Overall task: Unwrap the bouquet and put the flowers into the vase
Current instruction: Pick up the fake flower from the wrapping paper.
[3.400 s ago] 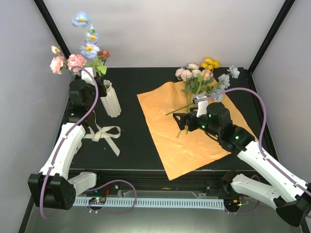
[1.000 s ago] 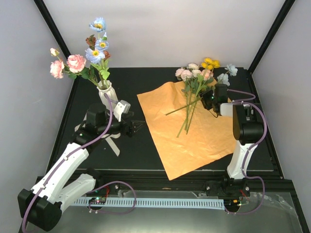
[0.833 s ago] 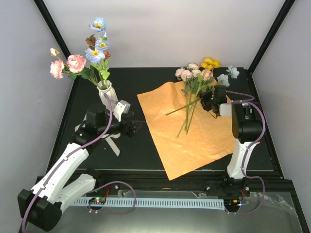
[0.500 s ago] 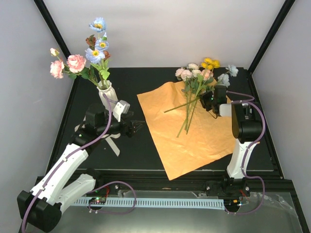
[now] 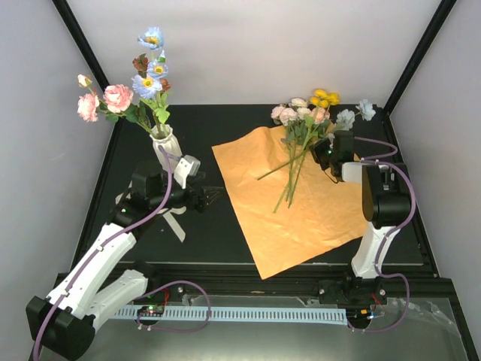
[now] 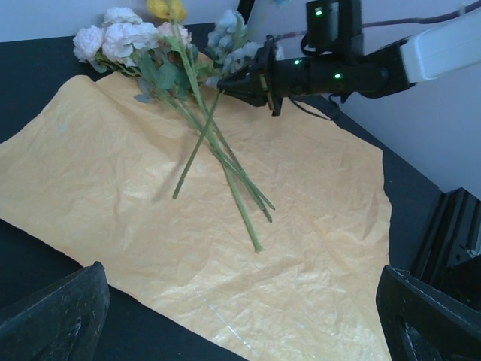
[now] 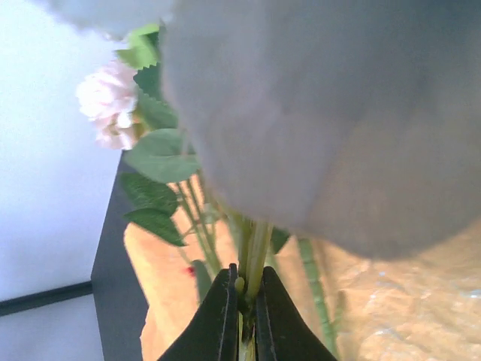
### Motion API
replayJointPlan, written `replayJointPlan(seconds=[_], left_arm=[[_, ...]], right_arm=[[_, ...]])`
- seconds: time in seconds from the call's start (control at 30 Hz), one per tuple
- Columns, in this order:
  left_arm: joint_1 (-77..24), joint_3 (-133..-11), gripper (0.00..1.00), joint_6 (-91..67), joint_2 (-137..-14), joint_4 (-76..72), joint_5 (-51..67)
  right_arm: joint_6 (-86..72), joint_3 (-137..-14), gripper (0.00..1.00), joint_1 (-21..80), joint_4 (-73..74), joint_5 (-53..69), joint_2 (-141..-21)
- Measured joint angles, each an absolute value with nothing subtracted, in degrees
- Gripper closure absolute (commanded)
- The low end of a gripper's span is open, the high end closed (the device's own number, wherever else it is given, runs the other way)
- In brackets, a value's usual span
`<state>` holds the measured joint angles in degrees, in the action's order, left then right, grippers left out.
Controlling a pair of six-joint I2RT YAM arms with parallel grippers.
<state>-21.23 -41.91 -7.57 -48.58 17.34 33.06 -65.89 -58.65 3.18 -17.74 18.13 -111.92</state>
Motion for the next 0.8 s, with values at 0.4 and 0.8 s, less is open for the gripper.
replayJointPlan(seconds=[0.4,0.8], left_arm=[[-21.23,-41.78,0.01,-8.6,-48.42,17.76,25.47],[-21.23,-42.61,0.14,-12.32,-48.42,17.61,28.4]], right_arm=[[-56.58,-55.55,0.99,3.18,-13.41,19.55,-96.49],[-39.66,-53.87,0.99,11.53,-8.1,22.72,-78.24]])
